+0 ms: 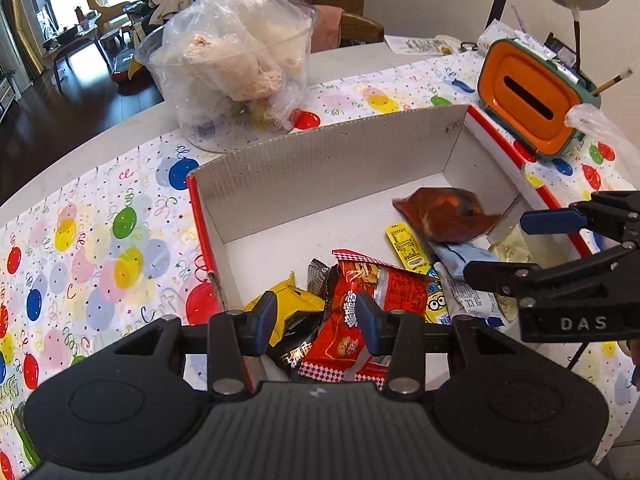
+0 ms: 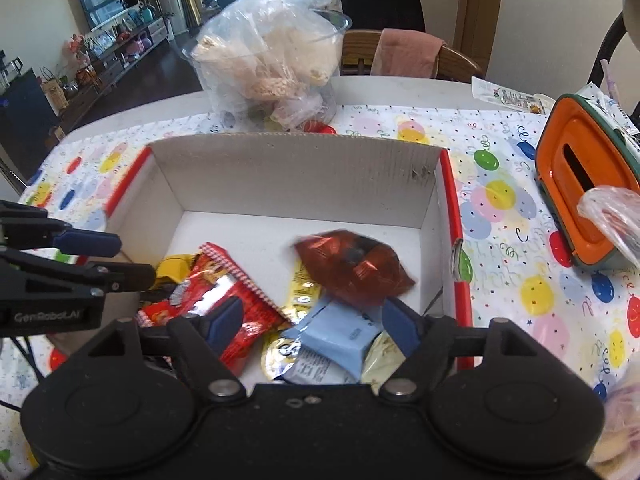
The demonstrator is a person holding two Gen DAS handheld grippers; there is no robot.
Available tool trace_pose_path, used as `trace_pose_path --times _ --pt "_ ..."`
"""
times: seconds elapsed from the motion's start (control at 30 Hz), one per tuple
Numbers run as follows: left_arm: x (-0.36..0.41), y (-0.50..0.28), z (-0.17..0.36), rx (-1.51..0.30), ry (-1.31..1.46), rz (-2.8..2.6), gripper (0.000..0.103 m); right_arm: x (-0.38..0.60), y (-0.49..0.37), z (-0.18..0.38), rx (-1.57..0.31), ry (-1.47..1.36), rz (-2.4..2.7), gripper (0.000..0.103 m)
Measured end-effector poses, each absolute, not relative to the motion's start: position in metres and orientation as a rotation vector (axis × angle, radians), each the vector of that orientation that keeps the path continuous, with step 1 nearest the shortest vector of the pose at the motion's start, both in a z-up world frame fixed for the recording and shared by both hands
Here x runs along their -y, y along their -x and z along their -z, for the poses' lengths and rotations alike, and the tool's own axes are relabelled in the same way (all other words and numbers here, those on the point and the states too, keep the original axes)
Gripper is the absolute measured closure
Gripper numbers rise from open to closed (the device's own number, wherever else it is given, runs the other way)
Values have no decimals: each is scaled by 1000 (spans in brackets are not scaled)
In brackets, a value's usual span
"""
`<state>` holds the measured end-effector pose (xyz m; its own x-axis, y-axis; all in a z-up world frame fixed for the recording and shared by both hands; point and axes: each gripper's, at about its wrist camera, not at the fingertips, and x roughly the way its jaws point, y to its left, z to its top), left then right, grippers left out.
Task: Organize snacks
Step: 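Withdraw both tools from the box toward the remaining snacks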
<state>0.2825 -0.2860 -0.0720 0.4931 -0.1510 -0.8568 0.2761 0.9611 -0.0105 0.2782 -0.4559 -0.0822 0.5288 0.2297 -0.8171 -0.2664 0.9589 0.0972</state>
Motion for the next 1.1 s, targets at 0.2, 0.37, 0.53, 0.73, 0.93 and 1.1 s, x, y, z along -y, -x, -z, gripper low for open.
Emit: trace_pose_path --times 0.2,0.37,0.53,0.73,0.93,1.1 --pt "276 -268 60 -996 -108 266 57 452 -259 65 -931 7 -316 25" --pt "266 -252 49 -962 -96 271 50 443 -243 51 -891 -7 -340 23" --pt "252 -235 37 -929 -84 274 46 431 -227 37 -848 -20 -371 18" --pt "230 -215 24 -889 -59 270 40 411 -208 22 -797 -26 -402 11" --pt "202 -194 16 -860 -43 260 35 388 -192 12 -772 -50 -421 6" --pt "175 -173 12 -834 -33 255 27 365 -179 8 -748 -59 -438 2"
